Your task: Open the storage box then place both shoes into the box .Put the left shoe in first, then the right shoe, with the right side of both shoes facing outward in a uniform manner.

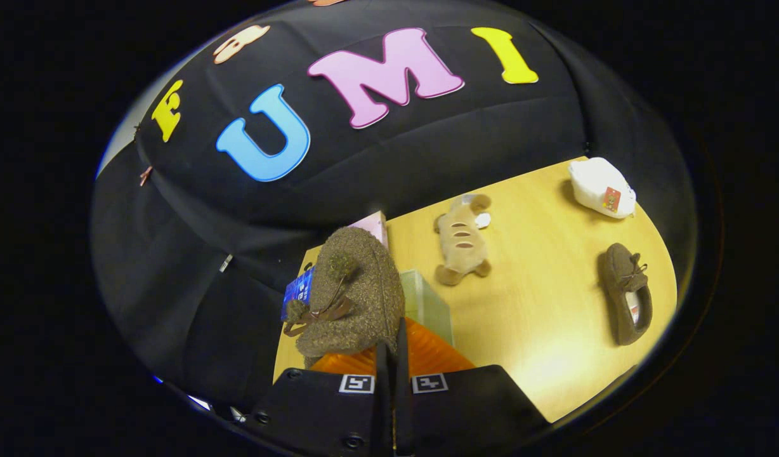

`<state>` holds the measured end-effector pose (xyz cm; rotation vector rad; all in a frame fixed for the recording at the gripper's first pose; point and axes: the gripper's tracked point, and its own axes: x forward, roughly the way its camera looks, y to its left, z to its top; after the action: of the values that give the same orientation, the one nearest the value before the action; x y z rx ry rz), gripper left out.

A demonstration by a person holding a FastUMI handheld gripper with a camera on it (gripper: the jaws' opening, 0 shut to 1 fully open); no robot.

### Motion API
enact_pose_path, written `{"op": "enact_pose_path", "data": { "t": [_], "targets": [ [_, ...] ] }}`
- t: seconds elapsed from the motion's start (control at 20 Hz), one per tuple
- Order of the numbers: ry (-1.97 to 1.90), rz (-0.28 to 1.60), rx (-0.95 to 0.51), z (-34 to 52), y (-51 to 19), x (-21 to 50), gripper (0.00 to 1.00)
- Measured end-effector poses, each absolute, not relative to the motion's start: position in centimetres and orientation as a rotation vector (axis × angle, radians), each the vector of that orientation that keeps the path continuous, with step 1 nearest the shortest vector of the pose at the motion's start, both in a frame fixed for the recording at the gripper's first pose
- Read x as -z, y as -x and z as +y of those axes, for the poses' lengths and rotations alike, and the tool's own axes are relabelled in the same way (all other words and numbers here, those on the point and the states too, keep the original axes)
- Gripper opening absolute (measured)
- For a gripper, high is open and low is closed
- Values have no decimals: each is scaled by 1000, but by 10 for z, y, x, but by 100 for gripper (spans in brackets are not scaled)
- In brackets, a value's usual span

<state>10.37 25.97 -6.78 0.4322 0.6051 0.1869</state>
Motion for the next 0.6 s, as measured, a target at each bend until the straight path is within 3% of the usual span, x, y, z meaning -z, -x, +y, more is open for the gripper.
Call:
{"op": "enact_pose_path", "data": {
  "t": [0.3,0.6],
  "targets": [
    [-383,699,-192,330,-116,110,7],
    [-333,816,-83,345,-129,174,8]
  ]
}}
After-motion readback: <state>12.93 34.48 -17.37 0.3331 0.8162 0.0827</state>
